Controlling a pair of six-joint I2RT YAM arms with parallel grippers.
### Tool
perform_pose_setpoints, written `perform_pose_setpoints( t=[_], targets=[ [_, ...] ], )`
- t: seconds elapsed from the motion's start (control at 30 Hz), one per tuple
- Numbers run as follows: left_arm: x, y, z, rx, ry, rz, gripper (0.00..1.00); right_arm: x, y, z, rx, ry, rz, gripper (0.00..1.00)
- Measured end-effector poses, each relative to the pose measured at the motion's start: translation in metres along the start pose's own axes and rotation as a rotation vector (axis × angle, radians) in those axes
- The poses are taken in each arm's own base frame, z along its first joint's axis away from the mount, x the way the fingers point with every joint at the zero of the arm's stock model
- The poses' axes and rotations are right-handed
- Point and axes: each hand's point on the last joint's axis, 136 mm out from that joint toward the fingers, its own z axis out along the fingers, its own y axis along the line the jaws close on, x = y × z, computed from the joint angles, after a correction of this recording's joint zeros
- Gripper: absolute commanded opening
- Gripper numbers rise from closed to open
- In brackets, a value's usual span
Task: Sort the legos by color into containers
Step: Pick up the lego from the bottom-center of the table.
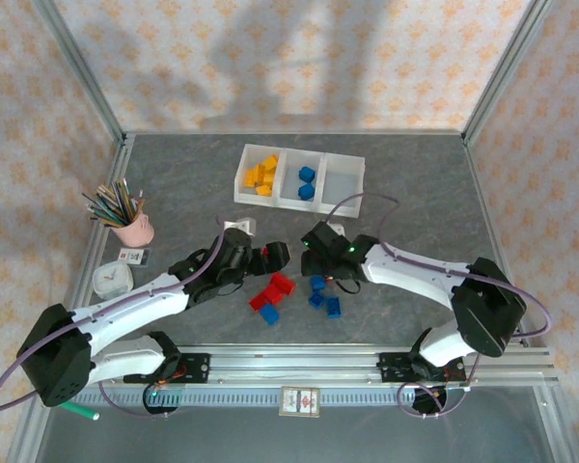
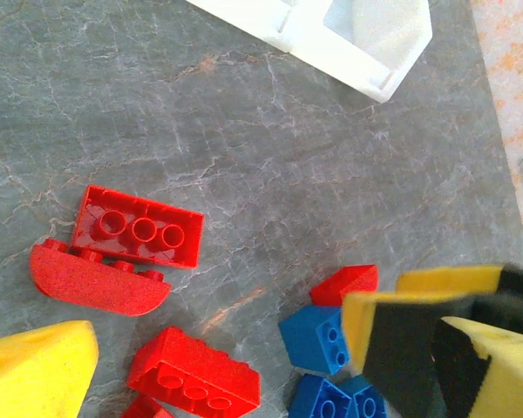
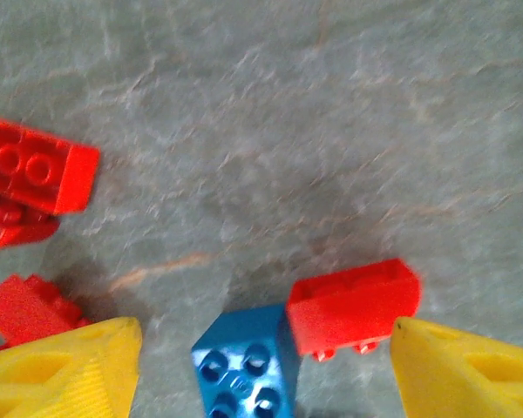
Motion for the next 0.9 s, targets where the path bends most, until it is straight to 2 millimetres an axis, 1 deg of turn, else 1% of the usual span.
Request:
perform_pose_setpoints(
  t=[0.1,0.17,0.43,0.53,0.6,0.7,0.8,0.9],
  targets=[
    [-0.001,0.002,-0.005,0.004,-0.016,-0.015,0.99,0.016,0.008,0.002,-0.006,0.023,-0.016,0.67],
    [0.0,0.005,-0.008,0.006,-0.022,-0.019,0.99,0.024,0.009,0.005,0.002,0.038,-0.017,0.65],
    [0.0,0.007,-0.01,0.003,-0.03,-0.034,0.99,0.034,0.004,0.022,0.053,0.071,-0.019,0.52],
    [-0.001,0.009,-0.011,-0.003,-0.042,-0.036,0.99,0.038,0.003,0.028,0.067,0.083,-0.033,0.46],
    [-0.002,0.01,-0.012,-0.006,-0.052,-0.037,0.99,0.041,0.002,0.034,0.081,0.095,-0.046,0.39],
    [-0.005,0.011,-0.015,-0.008,-0.068,-0.038,0.99,0.04,0.003,0.038,0.096,0.097,-0.061,0.3],
    [-0.007,0.01,-0.017,-0.006,-0.082,-0.039,0.99,0.034,0.009,0.037,0.084,0.085,-0.069,0.27],
    [-0.008,0.011,-0.019,-0.009,-0.085,-0.039,0.99,0.03,0.012,0.035,0.077,0.071,-0.074,0.26]
  ],
)
